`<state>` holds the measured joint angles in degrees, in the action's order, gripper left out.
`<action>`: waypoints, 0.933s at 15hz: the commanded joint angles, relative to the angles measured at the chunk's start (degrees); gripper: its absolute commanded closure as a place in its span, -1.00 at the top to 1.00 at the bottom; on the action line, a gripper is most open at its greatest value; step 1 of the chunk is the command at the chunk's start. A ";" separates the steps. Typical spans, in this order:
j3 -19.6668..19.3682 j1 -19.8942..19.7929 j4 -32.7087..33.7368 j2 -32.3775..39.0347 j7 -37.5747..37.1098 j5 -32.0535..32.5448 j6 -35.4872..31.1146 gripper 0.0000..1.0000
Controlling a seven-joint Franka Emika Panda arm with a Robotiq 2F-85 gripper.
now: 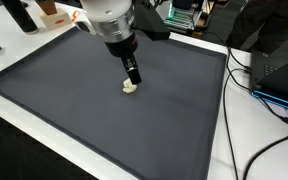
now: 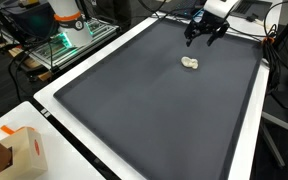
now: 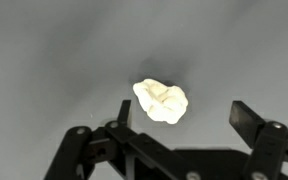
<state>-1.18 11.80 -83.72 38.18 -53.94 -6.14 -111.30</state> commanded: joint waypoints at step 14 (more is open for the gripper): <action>0.43 -1.46 -13.39 -1.65 -11.82 -3.84 -15.80 0.99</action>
<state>-1.37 11.00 -94.47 37.81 -64.93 -8.29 -124.97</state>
